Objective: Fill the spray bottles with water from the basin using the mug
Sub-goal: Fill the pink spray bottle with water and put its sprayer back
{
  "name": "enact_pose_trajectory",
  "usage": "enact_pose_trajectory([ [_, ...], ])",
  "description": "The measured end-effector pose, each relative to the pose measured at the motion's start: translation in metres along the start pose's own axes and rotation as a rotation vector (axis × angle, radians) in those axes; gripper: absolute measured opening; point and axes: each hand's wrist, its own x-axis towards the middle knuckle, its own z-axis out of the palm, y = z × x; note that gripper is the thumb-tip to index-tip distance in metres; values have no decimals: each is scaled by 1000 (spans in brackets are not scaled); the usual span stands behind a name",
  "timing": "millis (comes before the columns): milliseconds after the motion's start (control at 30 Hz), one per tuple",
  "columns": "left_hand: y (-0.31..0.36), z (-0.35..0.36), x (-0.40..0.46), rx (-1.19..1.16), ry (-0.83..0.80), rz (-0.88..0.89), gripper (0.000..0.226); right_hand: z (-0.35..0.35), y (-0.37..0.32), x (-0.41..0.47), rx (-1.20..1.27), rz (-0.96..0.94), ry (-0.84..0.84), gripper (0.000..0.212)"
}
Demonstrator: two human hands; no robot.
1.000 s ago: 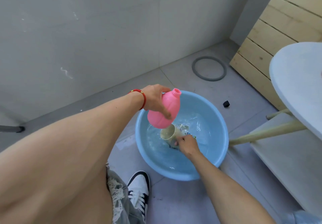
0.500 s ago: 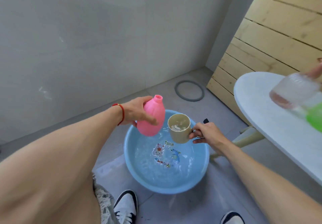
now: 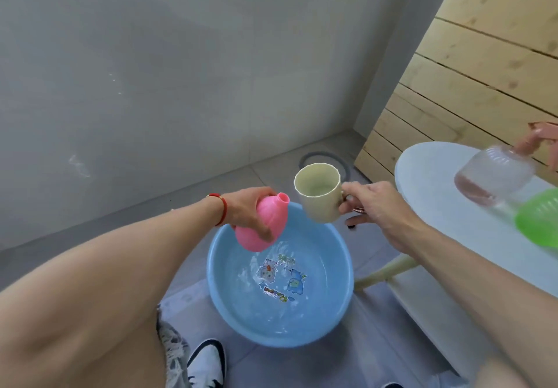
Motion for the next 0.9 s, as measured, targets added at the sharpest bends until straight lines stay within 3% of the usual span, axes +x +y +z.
enact_pose_trajectory([
  [133,-1,-1,2,-32,9,2,80,9,-5,-1,-83,-81,50,47],
  [467,-5,3,8,18,-23,-3,77,15,-12,-1,-579,-338,237,49],
  [900,-7,7,13,11,-32,-9,71,15,-5,5,-715,-496,303,52],
])
